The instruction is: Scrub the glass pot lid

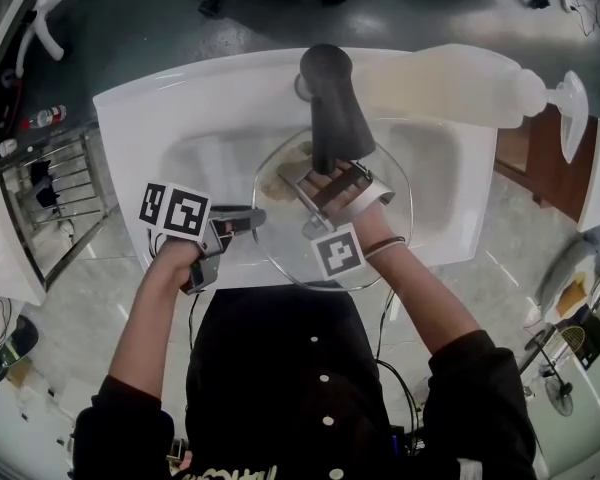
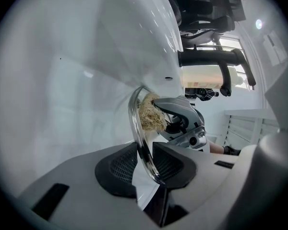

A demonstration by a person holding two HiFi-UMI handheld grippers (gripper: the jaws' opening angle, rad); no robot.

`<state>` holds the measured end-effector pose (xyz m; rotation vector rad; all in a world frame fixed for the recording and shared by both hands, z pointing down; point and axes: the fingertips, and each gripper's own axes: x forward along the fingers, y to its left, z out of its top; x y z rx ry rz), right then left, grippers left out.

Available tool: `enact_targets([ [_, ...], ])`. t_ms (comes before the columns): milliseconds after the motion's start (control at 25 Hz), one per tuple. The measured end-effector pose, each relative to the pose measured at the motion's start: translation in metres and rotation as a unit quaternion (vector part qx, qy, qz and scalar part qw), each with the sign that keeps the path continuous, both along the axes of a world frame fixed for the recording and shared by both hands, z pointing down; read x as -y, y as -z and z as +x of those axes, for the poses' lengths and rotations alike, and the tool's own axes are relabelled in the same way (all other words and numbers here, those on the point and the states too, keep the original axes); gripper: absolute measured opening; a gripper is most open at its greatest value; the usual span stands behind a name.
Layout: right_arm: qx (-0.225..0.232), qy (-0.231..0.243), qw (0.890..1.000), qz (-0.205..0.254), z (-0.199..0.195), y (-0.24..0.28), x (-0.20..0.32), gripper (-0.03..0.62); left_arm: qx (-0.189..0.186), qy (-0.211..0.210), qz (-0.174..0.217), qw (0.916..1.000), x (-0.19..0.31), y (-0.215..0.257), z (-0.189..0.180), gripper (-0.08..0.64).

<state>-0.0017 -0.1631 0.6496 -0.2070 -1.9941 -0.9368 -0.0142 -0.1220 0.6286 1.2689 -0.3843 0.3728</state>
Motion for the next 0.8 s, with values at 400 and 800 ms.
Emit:
enact_targets([
  [400, -0.032, 0.005, 0.999, 0.006, 0.043, -0.005, 0.003, 0.146, 0.007, -0.001, 0.006, 1.0, 0.0, 0.001, -0.001, 0.117],
  [800, -0.099, 0.022, 0.995, 0.008, 0.109, -0.01, 0.003, 0.145, 0.013, 0.001, 0.014, 0.9998, 0.0, 0.0, -0.002, 0.12],
])
